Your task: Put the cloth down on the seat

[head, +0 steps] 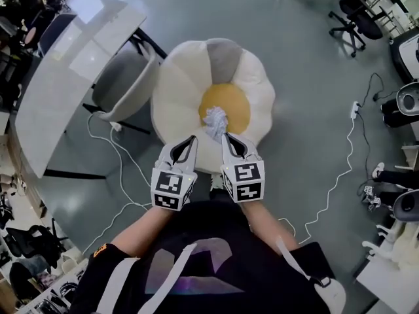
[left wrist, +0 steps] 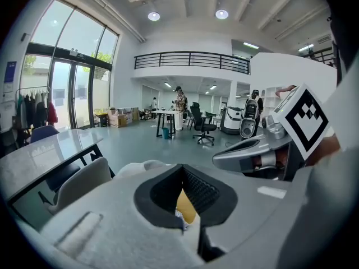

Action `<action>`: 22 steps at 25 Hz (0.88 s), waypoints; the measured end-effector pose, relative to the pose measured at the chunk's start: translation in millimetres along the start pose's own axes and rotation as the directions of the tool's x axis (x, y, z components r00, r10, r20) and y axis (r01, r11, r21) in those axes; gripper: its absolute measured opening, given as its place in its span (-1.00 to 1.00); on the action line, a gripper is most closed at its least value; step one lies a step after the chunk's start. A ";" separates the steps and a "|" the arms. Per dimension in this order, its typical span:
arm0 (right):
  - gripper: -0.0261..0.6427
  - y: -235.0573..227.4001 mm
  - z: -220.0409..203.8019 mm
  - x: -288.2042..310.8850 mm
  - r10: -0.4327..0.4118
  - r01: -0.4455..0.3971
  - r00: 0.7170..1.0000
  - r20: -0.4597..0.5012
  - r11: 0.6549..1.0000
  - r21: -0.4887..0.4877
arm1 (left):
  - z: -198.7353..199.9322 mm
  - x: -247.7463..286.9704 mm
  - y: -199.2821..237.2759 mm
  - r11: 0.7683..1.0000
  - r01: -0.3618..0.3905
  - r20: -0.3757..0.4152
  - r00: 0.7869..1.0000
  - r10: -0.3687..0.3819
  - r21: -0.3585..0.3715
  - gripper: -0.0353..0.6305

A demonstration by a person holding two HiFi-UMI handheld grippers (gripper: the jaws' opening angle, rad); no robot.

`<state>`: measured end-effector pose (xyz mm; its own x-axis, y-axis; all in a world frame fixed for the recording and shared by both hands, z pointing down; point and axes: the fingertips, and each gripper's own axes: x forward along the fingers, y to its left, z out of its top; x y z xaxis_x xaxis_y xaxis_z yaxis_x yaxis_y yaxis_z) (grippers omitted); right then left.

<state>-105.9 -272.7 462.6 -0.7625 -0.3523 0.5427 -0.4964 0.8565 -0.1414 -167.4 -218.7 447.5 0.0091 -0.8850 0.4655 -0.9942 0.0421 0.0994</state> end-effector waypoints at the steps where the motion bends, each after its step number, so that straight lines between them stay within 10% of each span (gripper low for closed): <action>1: -0.92 5.6 0.9 -7.4 -0.006 0.006 1.000 0.003 1.000 -0.002 | 2.3 -6.7 -2.5 1.000 0.003 0.007 1.000 -0.003 0.006 -0.90; 22: -0.92 164.3 -29.4 -99.5 -0.069 0.072 0.993 0.097 0.997 -0.032 | -29.4 -198.4 17.1 0.998 0.030 0.130 0.991 -0.023 -0.053 -0.89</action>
<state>-99.4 -85.8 409.7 -0.7634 -0.4451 0.4682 -0.5363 0.8407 -0.0752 -183.1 -28.8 382.7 0.0175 -0.9386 0.3445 -0.9864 0.0401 0.1594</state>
